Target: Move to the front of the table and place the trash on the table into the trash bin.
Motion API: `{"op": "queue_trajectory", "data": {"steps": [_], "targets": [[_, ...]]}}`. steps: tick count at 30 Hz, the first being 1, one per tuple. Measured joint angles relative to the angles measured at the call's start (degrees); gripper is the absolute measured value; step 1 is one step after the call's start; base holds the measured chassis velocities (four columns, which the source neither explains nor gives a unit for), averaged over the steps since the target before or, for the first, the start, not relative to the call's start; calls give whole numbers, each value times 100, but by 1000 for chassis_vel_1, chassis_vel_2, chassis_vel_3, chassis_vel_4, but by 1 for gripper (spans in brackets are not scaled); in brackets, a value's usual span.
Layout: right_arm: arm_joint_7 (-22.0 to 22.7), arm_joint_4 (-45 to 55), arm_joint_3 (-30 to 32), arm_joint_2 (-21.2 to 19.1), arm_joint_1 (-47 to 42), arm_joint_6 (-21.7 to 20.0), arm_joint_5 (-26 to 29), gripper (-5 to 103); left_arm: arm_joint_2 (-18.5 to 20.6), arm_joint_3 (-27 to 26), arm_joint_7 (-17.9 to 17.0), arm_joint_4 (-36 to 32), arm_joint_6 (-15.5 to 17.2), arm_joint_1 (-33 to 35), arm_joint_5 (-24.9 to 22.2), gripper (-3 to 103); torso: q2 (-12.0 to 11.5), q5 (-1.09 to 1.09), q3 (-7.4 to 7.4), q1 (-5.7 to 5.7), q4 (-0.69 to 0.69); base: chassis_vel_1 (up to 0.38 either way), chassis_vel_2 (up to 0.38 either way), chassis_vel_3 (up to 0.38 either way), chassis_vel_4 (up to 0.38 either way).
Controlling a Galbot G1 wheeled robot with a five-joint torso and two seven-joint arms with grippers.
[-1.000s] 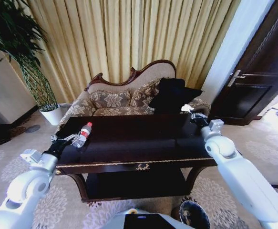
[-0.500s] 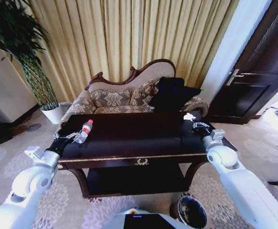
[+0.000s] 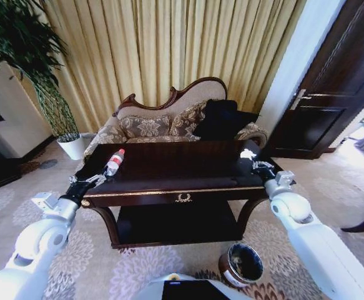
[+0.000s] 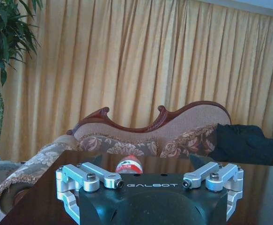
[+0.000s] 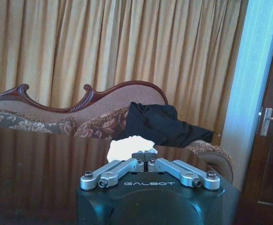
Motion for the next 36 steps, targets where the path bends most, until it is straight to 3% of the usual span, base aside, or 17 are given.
{"op": "queue_trajectory", "data": {"steps": [16, 21, 24, 26, 27, 29, 36], "targets": [[-42, 98, 162, 166, -341, 201, -174, 0, -9, -40, 4, -155, -10, 111, 15, 100, 3, -3, -1, -3, 1, 179, -177, -179, 180], [-192, 85, 156, 259, -525, 88, -247, 0, -29, -35, 4, -186, -11, 139, 27, 100, 5, -1, -3, -6, 0, 133, -119, -104, 114], [-437, -168, 145, 368, -711, -51, -483, 0, -53, -37, 5, -200, -13, 154, 33, 100, 5, -1, -2, -5, 0, 0, 0, 0, 0], [-929, -566, 186, 472, -892, -90, -1057, 0, -74, -43, 5, -208, -15, 165, 39, 100, -1, 0, 2, 2, 1, 0, 0, 0, 0], [-929, -566, 186, 472, -892, -90, -1057, 0, -74, -43, 5, -208, -15, 165, 39, 100, -1, 0, 2, 2, 1, 0, 0, 0, 0], [-1444, -933, 219, 552, -1031, -196, -1465, 0, -81, -52, 8, -222, -17, 171, 47, 100, -2, -1, 2, 4, 0, -31, 44, 64, -44], [-1742, -1891, 39, 830, -924, -188, -2017, 0, -85, -67, 10, -250, -21, 197, 51, 100, 1, -1, -1, -1, 0, -6, 7, 9, -6]]}}
